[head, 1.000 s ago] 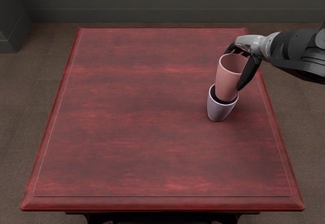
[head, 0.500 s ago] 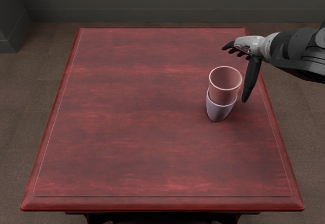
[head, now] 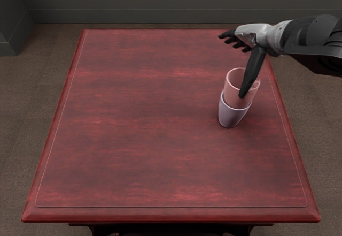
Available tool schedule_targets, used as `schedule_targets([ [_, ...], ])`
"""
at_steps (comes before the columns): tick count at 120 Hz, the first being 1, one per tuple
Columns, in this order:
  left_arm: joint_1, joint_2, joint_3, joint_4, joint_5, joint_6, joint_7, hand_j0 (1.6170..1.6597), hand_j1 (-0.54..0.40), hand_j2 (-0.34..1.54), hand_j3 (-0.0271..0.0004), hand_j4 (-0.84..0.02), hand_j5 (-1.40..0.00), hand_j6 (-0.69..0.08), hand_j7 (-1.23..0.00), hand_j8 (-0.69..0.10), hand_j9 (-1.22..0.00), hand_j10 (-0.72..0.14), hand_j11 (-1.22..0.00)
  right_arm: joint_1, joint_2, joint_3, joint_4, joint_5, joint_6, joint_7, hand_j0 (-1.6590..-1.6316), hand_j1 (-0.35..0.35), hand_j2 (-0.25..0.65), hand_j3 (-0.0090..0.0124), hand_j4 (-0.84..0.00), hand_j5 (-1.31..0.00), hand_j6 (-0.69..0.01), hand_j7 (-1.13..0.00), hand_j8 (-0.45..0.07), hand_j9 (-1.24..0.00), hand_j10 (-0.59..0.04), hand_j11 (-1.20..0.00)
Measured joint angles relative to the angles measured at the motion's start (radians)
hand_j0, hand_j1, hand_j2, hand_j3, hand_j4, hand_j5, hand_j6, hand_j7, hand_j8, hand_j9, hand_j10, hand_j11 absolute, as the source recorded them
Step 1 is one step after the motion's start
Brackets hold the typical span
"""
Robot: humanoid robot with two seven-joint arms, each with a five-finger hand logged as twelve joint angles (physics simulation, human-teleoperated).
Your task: Pick up cup and place in cup with right hand
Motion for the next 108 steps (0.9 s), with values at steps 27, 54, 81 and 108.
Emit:
schedule_targets([
  [27, 0.008, 0.0, -0.001, 0.0, 0.0, 0.0, 0.0, 1.6581, 0.349, 0.0, 0.0, 0.0, 0.0, 0.0, 0.0, 0.0, 0.0, 0.0, 0.0, -0.178, 0.003, 0.295, -0.019, 0.059, 0.222, 0.0, -1.6581, -0.309, -0.006, 0.0, -0.036, -0.04, -0.037, -0.04, -0.036, -0.04, -0.036, -0.04],
  [54, 0.006, 0.0, -0.002, 0.0, 0.0, 0.0, 0.0, 1.6581, 0.349, 0.0, 0.0, 0.0, 0.0, 0.0, 0.0, 0.0, 0.0, 0.0, 0.0, -0.266, -0.002, 0.506, -0.008, 0.279, 0.521, 0.0, -1.6581, -0.304, -0.007, 0.0, -0.039, -0.05, -0.04, -0.05, -0.04, -0.05, -0.039, -0.05],
  [81, 0.006, 0.0, -0.002, 0.0, 0.0, 0.0, 0.0, 1.6581, 0.349, 0.0, 0.0, 0.0, 0.0, 0.0, 0.0, 0.0, 0.0, 0.0, 0.0, -0.34, -0.037, 0.598, 0.046, 0.444, 0.664, 0.0, -1.6581, -0.257, -0.015, 0.0, -0.077, -0.1, -0.078, -0.1, -0.077, -0.1, -0.077, -0.1],
  [108, 0.006, 0.0, -0.002, 0.0, 0.0, 0.0, 0.0, 1.6581, 0.349, 0.0, 0.0, 0.0, 0.0, 0.0, 0.0, 0.0, 0.0, 0.0, 0.0, -0.451, -0.286, 0.611, 0.052, 0.55, 0.703, 0.0, -1.6581, -0.164, -0.031, 0.0, -0.155, -0.2, -0.155, -0.2, -0.155, -0.2, -0.155, -0.2],
])
